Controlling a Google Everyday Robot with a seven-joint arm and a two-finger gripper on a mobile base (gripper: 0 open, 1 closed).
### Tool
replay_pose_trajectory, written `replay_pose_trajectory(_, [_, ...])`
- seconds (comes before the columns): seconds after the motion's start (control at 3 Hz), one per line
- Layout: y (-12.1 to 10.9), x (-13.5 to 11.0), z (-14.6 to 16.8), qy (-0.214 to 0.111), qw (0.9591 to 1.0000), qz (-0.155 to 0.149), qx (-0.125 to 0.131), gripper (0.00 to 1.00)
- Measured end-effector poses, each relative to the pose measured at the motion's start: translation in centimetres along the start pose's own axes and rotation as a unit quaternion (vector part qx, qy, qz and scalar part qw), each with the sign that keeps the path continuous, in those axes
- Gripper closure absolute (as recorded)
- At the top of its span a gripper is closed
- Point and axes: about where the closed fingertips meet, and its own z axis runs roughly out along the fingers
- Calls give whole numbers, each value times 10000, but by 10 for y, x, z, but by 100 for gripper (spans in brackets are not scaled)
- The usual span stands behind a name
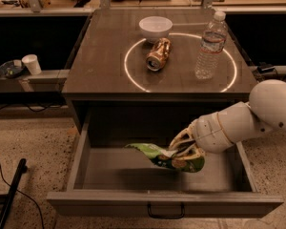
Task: Place green rice chip bag into top drawer
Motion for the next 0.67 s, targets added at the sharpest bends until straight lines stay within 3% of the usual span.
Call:
replay_pose_trajectory(0.33, [0, 0, 0, 0, 10000, 0, 0, 15])
replay_pose_trajectory(0.67, [0, 0, 0, 0, 10000, 0, 0, 0])
